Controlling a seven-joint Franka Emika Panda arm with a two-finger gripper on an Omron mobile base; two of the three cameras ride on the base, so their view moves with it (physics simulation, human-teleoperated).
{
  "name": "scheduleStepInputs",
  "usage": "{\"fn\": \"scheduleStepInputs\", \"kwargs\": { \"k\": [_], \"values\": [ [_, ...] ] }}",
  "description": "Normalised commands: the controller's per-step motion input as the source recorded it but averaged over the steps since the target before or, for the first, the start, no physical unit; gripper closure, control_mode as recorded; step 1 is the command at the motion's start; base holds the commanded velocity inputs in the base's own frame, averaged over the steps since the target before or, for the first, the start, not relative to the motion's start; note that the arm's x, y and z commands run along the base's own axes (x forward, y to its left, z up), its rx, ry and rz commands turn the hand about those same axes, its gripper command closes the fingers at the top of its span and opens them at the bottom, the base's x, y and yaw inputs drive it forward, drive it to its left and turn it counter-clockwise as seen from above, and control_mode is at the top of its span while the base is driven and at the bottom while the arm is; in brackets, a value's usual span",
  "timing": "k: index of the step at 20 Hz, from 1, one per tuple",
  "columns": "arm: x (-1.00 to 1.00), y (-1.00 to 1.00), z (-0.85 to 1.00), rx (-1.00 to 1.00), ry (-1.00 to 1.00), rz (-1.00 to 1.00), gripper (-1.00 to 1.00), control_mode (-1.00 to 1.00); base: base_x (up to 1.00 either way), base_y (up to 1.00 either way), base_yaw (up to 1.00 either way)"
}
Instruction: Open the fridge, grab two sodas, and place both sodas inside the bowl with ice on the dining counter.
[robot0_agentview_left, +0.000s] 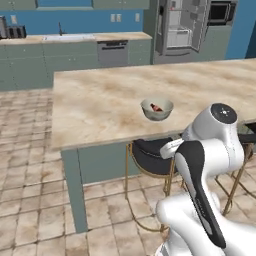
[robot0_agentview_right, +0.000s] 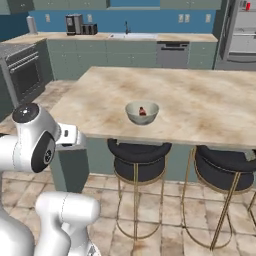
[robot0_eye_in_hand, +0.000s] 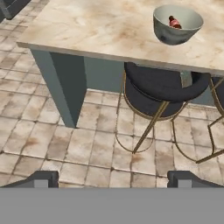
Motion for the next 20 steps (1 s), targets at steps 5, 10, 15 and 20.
{"fn": "scheduleStepInputs", "kwargs": {
  "k": [5, 10, 15, 20],
  "values": [
    [0.00, 0.00, 0.00, 0.00, 0.00, 0.00, -1.00, 1.00, -0.45, 1.00, -0.04],
    [0.00, 0.00, 0.00, 0.00, 0.00, 0.00, -1.00, 1.00, -0.10, 1.00, -0.14],
    [0.00, 0.00, 0.00, 0.00, 0.00, 0.00, -1.00, 1.00, 0.00, 1.00, -0.17],
    [0.00, 0.00, 0.00, 0.00, 0.00, 0.00, -1.00, 1.00, 0.03, 1.00, -0.18]
  ]
}}
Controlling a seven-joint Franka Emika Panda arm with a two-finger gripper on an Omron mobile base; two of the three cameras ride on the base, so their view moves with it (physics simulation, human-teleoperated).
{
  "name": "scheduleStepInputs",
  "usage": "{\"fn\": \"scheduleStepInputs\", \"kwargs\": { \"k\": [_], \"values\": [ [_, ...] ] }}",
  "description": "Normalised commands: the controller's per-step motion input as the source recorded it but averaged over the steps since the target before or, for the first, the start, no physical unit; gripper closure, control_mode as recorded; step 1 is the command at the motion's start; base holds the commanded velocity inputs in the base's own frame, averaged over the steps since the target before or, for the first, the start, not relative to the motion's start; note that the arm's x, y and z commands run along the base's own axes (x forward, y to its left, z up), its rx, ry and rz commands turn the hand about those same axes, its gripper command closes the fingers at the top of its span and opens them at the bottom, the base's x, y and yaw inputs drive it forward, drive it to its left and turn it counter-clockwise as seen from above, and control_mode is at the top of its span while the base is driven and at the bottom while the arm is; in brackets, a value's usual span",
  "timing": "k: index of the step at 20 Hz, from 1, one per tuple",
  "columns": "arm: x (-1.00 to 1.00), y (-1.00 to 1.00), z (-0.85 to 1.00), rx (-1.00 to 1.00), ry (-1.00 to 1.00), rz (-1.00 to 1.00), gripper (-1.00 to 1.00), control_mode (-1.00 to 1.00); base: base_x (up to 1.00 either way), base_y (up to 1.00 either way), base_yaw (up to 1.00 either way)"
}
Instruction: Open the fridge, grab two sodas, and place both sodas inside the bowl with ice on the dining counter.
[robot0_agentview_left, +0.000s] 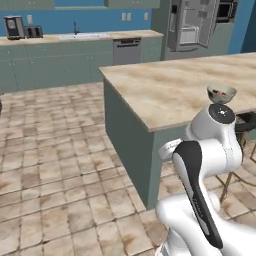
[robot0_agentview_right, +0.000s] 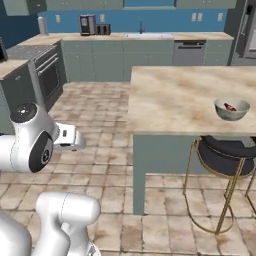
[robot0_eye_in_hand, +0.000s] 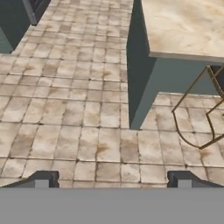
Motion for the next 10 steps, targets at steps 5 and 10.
{"fn": "scheduleStepInputs", "kwargs": {
  "k": [5, 10],
  "values": [
    [0.00, 0.00, 0.00, 0.00, 0.00, 0.00, -1.00, 1.00, 0.41, 1.00, -0.19],
    [0.00, 0.00, 0.00, 0.00, 0.00, 0.00, -1.00, 1.00, 0.61, 1.00, -0.21]
  ]
}}
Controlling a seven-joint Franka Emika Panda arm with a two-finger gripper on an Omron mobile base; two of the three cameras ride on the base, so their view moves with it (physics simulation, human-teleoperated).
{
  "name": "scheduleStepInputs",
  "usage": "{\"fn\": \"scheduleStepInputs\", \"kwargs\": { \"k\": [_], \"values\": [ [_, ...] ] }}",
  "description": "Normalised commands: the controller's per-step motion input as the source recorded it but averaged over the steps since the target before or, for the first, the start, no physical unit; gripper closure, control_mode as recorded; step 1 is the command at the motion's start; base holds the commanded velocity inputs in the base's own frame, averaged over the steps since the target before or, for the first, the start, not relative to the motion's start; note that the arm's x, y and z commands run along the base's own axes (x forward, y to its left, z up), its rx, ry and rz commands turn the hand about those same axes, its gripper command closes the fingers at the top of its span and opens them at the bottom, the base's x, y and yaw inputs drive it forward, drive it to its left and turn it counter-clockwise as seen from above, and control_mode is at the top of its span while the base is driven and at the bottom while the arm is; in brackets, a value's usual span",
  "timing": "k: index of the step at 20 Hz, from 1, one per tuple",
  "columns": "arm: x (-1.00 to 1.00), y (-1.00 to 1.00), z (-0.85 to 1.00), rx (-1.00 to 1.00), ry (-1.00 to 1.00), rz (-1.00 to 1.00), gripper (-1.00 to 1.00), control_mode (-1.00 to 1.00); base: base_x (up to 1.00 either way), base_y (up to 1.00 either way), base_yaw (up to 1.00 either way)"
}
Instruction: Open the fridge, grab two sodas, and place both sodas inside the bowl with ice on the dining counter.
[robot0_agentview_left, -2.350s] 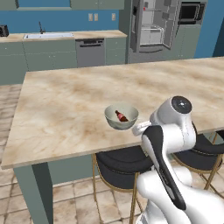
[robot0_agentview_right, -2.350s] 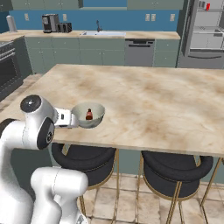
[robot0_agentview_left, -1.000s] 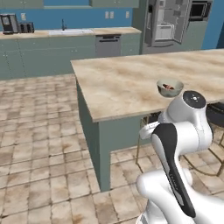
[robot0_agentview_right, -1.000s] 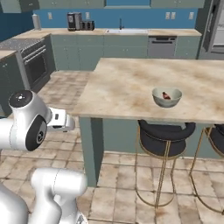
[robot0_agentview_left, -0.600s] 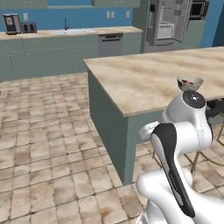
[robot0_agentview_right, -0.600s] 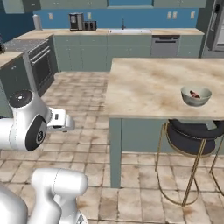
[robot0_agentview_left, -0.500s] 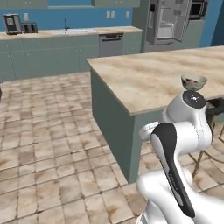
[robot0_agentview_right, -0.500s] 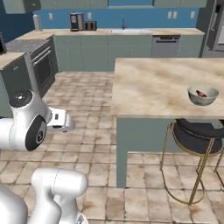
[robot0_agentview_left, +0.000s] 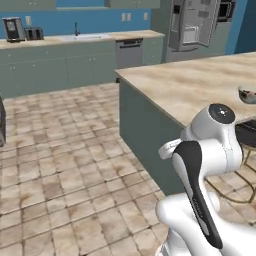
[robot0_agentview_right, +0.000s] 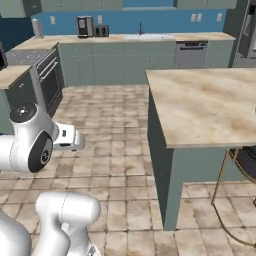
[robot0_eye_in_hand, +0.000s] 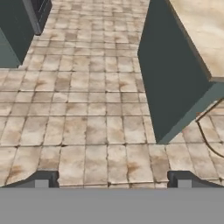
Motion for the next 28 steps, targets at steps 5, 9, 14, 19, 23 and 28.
{"fn": "scheduleStepInputs", "kwargs": {
  "k": [5, 9, 14, 19, 23, 28],
  "values": [
    [0.00, 0.00, 0.00, 0.00, 0.00, 0.00, -1.00, 1.00, 0.71, 1.00, -0.24],
    [0.00, 0.00, 0.00, 0.00, 0.00, 0.00, -1.00, 1.00, 0.80, 0.94, -0.26],
    [0.00, 0.00, 0.00, 0.00, 0.00, 0.00, -1.00, 1.00, 0.82, 0.74, -0.31],
    [0.00, 0.00, 0.00, 0.00, 0.00, 0.00, -1.00, 1.00, 0.74, 0.66, -0.38],
    [0.00, 0.00, 0.00, 0.00, 0.00, 0.00, -1.00, 1.00, 0.69, 0.67, -0.38],
    [0.00, 0.00, 0.00, 0.00, 0.00, 0.00, -1.00, 1.00, 0.73, 0.78, -0.36]
  ]
}}
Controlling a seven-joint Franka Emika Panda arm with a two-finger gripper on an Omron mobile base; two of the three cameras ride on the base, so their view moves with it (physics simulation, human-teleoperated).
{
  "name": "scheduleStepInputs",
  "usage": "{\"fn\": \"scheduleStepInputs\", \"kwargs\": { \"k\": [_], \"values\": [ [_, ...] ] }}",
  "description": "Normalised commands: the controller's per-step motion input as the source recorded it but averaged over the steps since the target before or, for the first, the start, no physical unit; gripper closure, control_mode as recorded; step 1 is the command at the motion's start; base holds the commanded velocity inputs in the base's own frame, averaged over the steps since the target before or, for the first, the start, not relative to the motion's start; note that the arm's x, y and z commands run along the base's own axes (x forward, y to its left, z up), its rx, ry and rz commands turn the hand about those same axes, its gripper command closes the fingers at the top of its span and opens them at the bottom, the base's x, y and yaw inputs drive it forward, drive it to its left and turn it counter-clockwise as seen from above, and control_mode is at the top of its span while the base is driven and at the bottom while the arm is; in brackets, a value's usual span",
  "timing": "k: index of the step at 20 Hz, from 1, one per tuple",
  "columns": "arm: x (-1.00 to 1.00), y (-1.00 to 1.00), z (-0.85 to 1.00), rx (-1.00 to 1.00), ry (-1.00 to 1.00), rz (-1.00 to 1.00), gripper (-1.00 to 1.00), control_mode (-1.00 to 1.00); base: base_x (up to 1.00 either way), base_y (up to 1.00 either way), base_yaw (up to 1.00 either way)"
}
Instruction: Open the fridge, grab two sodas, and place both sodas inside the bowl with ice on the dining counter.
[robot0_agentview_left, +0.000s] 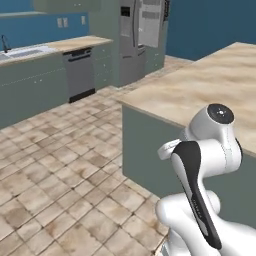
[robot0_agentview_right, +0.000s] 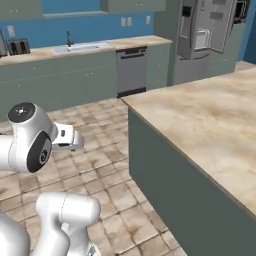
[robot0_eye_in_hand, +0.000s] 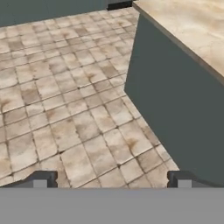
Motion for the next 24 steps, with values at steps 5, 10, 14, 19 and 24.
{"fn": "scheduleStepInputs", "kwargs": {
  "k": [5, 10, 14, 19, 24],
  "values": [
    [0.00, 0.00, 0.00, 0.00, 0.00, 0.00, -1.00, 1.00, 0.70, 0.98, -0.31],
    [0.00, 0.00, 0.00, 0.00, 0.00, 0.00, -1.00, 1.00, 0.75, 0.99, -0.26],
    [0.00, 0.00, 0.00, 0.00, 0.00, 0.00, -1.00, 1.00, 0.76, 0.99, -0.24],
    [0.00, 0.00, 0.00, 0.00, 0.00, 0.00, -1.00, 1.00, 0.77, 1.00, -0.26],
    [0.00, 0.00, 0.00, 0.00, 0.00, 0.00, -1.00, 1.00, 0.80, 1.00, -0.27]
  ]
}}
